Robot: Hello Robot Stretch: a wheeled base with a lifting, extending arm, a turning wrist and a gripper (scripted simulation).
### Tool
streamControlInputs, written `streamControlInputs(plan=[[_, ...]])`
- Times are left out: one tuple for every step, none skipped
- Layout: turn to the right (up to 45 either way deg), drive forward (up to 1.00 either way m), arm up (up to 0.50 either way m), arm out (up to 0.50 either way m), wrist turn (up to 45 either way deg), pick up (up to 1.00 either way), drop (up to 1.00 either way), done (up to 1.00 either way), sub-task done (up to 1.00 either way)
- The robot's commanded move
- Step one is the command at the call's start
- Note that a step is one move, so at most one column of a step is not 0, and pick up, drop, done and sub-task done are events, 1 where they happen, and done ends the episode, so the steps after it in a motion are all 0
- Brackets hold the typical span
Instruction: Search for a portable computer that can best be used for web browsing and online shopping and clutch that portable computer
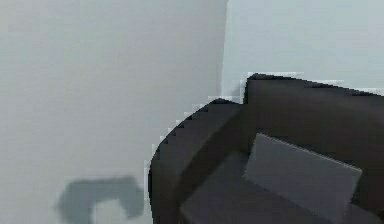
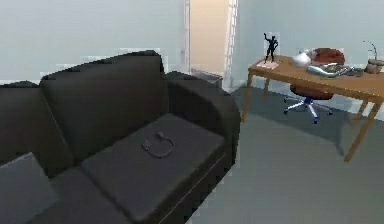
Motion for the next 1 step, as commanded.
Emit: streamControlInputs(plan=[[0.0,0.3,0.0,0.0,0.0,0.0,0.0,0.0,0.0]])
